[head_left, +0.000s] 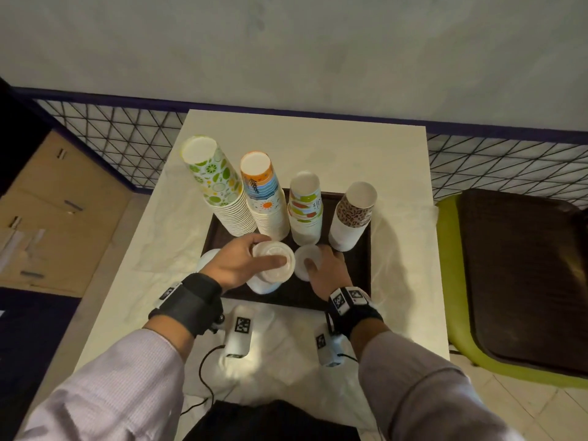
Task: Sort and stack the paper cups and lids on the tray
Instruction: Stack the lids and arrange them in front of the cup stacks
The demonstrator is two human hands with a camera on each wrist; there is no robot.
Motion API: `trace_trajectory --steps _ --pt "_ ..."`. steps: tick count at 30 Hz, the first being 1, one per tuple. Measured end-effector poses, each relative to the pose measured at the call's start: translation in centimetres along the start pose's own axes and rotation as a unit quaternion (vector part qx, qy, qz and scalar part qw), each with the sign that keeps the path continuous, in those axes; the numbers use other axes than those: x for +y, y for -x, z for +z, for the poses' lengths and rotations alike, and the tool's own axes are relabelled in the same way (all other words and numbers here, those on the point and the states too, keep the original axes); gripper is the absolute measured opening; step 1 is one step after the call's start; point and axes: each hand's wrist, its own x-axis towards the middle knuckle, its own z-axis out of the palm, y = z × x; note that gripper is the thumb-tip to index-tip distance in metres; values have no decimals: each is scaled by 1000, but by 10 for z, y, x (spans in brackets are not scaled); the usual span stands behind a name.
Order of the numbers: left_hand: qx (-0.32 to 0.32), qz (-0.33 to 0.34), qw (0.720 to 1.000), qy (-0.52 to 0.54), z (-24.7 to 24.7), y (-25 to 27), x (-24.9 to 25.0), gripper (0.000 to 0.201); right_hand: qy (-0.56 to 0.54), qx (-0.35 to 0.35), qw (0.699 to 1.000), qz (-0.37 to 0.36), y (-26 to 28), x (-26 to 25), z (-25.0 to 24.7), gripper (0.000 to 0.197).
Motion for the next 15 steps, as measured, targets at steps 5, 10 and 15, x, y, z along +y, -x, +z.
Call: trace_trajectory --steps 5,10,15 --pt "0 -20 999 43 -2 3 -8 76 -21 7 1000 17 0 -4 2 61" --pt "0 -26 995 97 6 8 -4 60 -35 176 982 -54 28 5 -17 47" --pt "-31 -7 995 94 37 8 17 62 -194 138 962 -137 66 11 -36 53"
